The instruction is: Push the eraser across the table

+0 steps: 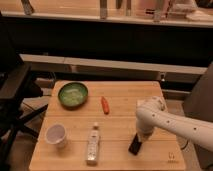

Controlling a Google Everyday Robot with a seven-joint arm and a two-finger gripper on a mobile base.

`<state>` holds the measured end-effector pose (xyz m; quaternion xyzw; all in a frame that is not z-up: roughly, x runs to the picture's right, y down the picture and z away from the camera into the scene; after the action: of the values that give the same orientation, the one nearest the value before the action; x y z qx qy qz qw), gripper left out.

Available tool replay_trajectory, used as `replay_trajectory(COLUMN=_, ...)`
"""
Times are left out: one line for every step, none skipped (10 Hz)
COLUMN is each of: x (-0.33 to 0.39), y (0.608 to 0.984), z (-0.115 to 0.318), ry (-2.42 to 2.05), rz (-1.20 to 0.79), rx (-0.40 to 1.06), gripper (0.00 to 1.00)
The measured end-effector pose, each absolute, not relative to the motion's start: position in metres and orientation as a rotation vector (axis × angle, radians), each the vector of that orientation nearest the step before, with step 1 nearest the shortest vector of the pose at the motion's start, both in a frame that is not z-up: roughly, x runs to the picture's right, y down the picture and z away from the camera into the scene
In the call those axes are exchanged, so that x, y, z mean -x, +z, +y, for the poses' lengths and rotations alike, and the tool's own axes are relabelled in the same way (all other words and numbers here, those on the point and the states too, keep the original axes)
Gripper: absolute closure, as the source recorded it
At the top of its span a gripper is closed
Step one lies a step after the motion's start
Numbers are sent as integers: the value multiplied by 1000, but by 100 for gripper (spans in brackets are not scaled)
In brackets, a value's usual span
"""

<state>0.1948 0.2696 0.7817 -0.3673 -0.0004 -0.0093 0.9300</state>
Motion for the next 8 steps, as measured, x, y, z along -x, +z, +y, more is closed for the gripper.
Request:
replay_trajectory(x=-196, y=780, z=269, ry=-13, rz=-1, rx=751, gripper=100)
replay_trajectory(x=-196, y=780, z=269, ry=-15, rz=0, rx=752, gripper=100)
replay_trajectory(x=-195, y=780, z=269, ry=-21, rz=3, rx=755, gripper=100)
replay_trajectory(x=-189, y=783, z=268, ry=-37, rz=8, rx=759, gripper=100)
replay_trajectory(x=-182, y=786, z=266, ry=-49, rz=4, rx=759, gripper=100)
replay_trajectory(x=-182, y=783, z=265, ry=-43, rz=3, rx=758, gripper=100)
replay_trajectory(x=-183, y=783, z=265, ry=-42, rz=3, rx=758, gripper=100)
replay_trajectory(x=-182, y=783, z=265, ry=-46, rz=4, rx=760, gripper=100)
